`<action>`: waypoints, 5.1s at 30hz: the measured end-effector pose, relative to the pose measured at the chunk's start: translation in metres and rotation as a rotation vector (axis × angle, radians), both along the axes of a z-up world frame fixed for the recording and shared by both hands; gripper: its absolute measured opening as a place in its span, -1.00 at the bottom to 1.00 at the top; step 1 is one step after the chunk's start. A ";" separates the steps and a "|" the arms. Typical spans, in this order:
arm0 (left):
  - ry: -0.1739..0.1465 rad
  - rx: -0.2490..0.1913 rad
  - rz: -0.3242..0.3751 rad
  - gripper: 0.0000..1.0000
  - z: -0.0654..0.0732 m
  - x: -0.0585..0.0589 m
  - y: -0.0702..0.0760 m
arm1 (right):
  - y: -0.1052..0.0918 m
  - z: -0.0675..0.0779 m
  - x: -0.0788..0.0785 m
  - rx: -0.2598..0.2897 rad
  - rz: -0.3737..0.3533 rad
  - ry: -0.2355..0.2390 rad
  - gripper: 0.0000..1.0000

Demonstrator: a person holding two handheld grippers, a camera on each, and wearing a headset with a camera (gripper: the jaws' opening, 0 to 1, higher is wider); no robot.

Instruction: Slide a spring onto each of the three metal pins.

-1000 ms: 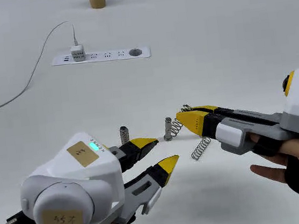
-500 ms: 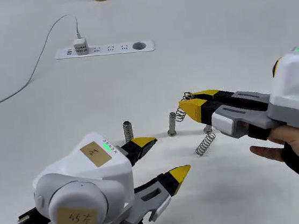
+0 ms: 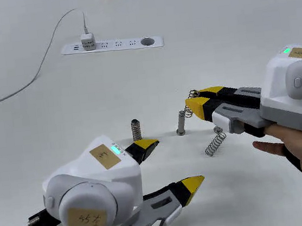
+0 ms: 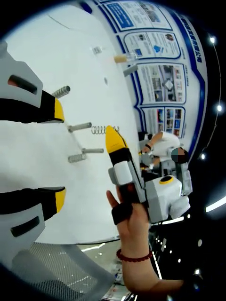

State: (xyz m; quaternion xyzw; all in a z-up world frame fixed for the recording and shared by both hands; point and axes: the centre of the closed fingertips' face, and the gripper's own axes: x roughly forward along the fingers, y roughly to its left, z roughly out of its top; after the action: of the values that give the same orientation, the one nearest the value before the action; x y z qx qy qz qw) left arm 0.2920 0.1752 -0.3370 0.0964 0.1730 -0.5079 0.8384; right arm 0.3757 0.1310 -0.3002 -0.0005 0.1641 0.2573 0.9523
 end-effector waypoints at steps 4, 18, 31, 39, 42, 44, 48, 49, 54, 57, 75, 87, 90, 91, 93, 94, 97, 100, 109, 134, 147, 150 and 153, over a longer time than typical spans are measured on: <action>0.009 0.004 -0.002 0.21 -0.003 -0.001 0.000 | 0.000 -0.003 0.006 -0.008 -0.005 -0.008 -0.77; 0.011 0.006 -0.009 0.34 -0.007 -0.003 -0.001 | 0.004 -0.015 0.011 -0.048 0.002 0.000 -0.77; 0.014 0.013 -0.006 0.33 -0.009 -0.002 0.000 | 0.008 -0.033 0.010 -0.114 0.016 0.020 -0.77; 0.016 0.016 -0.002 0.32 -0.010 -0.001 0.001 | 0.009 -0.043 0.010 -0.132 0.021 0.039 -0.77; 0.017 0.015 0.000 0.32 -0.010 0.000 0.001 | 0.010 -0.048 0.010 -0.144 0.024 0.047 -0.77; 0.019 0.015 0.002 0.32 -0.010 0.000 0.002 | 0.011 -0.051 0.011 -0.149 0.023 0.051 -0.77; 0.024 0.014 0.003 0.32 -0.011 -0.001 0.002 | 0.011 -0.056 0.011 -0.157 0.019 0.061 -0.77; 0.023 0.014 0.002 0.32 -0.011 -0.001 0.001 | 0.011 -0.056 0.011 -0.157 0.016 0.062 -0.77; 0.023 0.014 0.003 0.31 -0.011 -0.001 0.002 | 0.011 -0.060 0.011 -0.160 0.013 0.073 -0.77; 0.020 0.016 0.004 0.31 -0.011 0.000 0.002 | 0.011 -0.062 0.011 -0.164 0.012 0.078 -0.77; 0.023 0.023 0.013 0.27 -0.012 0.001 0.003 | 0.009 -0.052 0.007 -0.100 -0.021 0.085 -0.61; 0.011 0.035 0.007 0.25 -0.010 0.001 -0.001 | 0.001 -0.030 -0.013 -0.043 -0.046 0.083 -0.39; 0.014 0.014 -0.001 0.27 -0.007 -0.001 -0.004 | -0.002 -0.025 -0.017 -0.042 -0.042 0.082 -0.29; 0.013 0.016 -0.002 0.27 -0.007 -0.001 -0.004 | -0.003 -0.024 -0.018 -0.041 -0.041 0.081 -0.25; 0.001 0.026 -0.008 0.26 -0.007 -0.001 -0.006 | -0.007 -0.021 -0.021 -0.039 -0.041 0.080 -0.21; 0.002 0.029 -0.009 0.26 -0.007 0.000 -0.007 | -0.009 -0.020 -0.023 -0.034 -0.045 0.086 -0.18; 0.004 0.033 -0.008 0.24 -0.008 0.000 -0.010 | -0.017 -0.017 -0.027 -0.021 -0.055 0.099 -0.11; 0.002 0.043 -0.008 0.20 -0.011 0.001 -0.014 | -0.025 -0.017 -0.031 -0.046 -0.058 0.092 -0.11; 0.027 0.047 0.005 0.05 -0.019 0.008 -0.025 | -0.045 -0.020 -0.045 -0.055 -0.072 0.113 -0.06; 0.056 0.058 0.016 -0.35 -0.035 0.025 -0.064 | -0.076 -0.010 -0.071 -0.004 -0.100 0.098 0.02; 0.076 0.095 0.014 -0.56 -0.051 0.034 -0.075 | -0.084 -0.016 -0.074 -0.003 -0.120 0.106 -0.01; 0.077 0.121 0.005 -0.59 -0.057 0.034 -0.076 | -0.086 -0.017 -0.074 0.003 -0.127 0.109 -0.02; 0.090 0.113 -0.008 -0.62 -0.058 0.033 -0.079 | -0.088 -0.020 -0.075 -0.006 -0.135 0.116 -0.03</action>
State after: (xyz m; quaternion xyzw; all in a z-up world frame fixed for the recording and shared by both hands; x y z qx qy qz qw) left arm 0.3251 0.0967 -0.3953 0.1214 0.2384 -0.5043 0.8210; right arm 0.3007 0.0427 -0.3201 0.0228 0.2193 0.1916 0.9564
